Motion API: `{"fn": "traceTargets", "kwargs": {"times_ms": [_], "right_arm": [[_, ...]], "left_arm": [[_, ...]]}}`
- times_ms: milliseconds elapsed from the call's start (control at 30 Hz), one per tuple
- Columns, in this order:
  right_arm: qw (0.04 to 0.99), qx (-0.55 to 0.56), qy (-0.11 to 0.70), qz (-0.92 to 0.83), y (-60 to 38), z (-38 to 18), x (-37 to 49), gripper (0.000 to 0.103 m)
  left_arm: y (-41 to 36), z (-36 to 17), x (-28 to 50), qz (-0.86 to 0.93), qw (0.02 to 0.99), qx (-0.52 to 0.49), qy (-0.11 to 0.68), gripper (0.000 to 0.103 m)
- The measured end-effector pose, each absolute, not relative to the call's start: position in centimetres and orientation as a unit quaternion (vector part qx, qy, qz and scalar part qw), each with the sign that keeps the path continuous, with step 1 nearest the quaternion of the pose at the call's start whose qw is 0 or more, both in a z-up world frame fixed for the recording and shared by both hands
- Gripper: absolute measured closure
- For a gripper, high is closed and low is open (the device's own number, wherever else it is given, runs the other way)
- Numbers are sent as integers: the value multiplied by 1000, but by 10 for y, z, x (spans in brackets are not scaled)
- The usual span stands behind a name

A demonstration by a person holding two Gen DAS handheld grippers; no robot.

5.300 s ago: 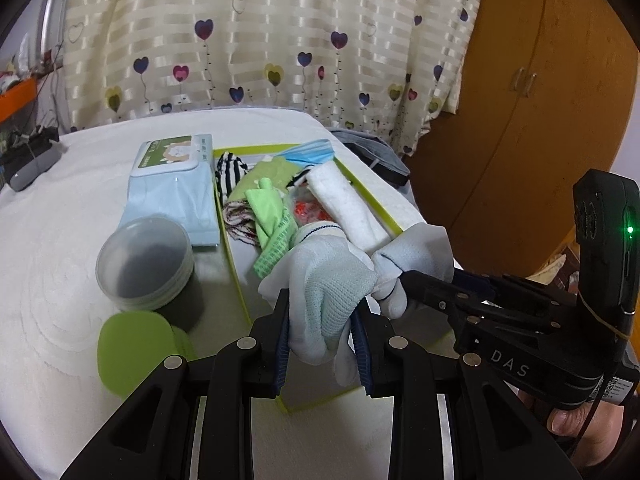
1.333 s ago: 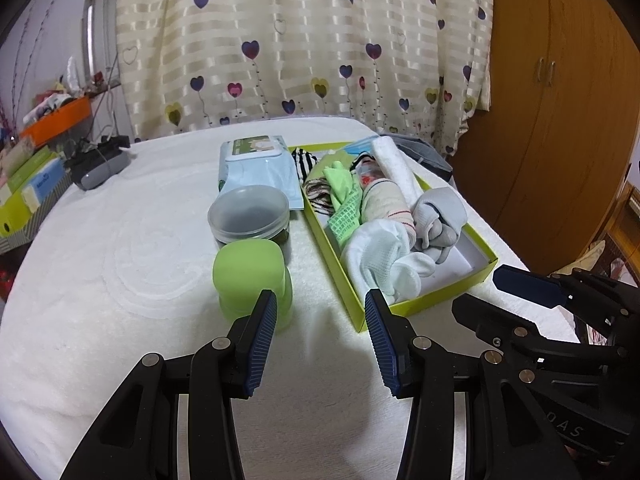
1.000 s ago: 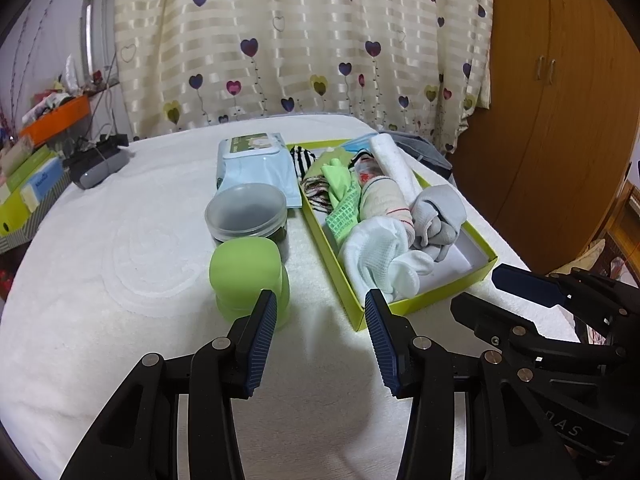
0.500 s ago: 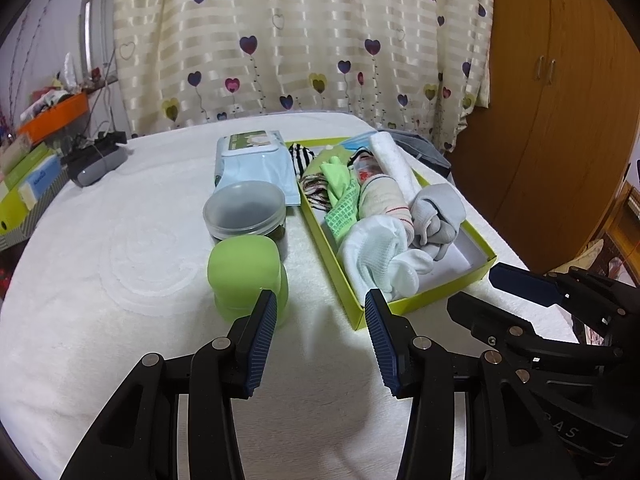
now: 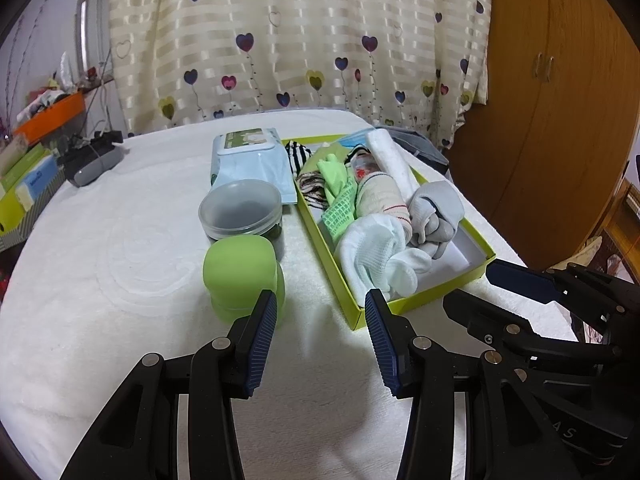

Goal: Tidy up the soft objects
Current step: 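Open both grippers and withdraw them from the box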

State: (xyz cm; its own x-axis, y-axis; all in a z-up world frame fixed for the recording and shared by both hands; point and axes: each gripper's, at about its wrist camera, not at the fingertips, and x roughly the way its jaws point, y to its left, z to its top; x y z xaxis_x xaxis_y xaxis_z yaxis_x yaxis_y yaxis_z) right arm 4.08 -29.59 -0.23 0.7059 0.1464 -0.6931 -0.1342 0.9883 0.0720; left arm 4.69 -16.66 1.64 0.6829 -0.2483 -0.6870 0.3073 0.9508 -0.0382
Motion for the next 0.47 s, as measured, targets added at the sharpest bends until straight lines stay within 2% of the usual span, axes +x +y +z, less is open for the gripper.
{"fn": "traceTargets", "kwargs": {"times_ms": [467], "right_arm": [[924,10,374,75,-296,-4,42,56]], "left_arm": [[-168,17,48,-158,916,43,365,58]]}}
